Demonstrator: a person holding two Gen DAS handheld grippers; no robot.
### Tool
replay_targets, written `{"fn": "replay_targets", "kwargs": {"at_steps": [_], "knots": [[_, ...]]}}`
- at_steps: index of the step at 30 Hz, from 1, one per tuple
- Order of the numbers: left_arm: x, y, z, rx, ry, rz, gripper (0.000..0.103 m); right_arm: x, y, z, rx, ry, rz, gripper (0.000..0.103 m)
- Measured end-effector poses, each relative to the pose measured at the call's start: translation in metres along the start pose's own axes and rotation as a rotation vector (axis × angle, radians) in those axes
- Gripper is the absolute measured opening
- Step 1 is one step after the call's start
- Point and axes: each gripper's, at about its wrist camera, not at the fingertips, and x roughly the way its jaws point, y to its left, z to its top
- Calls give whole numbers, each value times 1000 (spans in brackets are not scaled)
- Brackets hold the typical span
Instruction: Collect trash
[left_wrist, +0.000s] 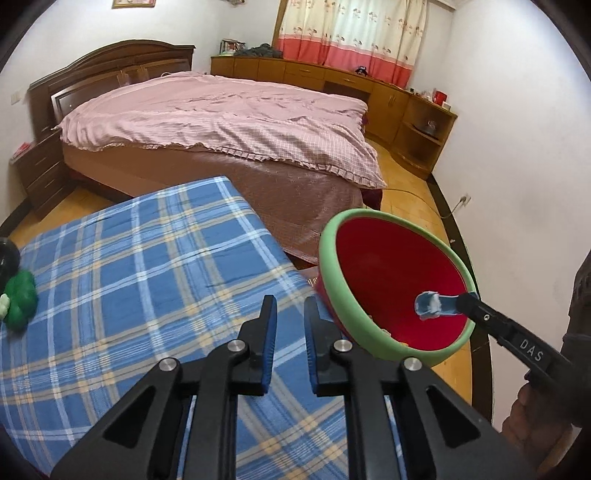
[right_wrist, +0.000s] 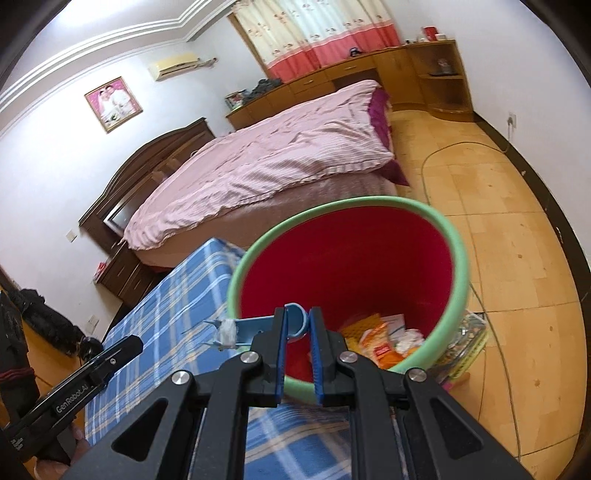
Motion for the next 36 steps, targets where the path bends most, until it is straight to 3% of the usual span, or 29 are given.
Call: {"fn": "replay_targets", "kwargs": {"at_steps": [5,14,20,29,31,33,36], "knots": [[13,3,-3,-30,42,29,15,0,-17,4,30,-2,-4,14],[41,28,-22,-113,154,171,40,5,-31,5,56,6,9,14],[56,37,-32,-158,208,180,40,8,-36,5,61,11,8,14],[65,37,-41,-162,219,169,40,11,-37,2,61,17,8,14],[64,36,-41,-152,208,172,37,12,-38,2,62,18,9,14],[65,36,-41,-147,201,168,25,11,-38,2,62,17,7,14],[64,35,-41,-152,194,145,25,11,-38,2,63,16,7,14]]}}
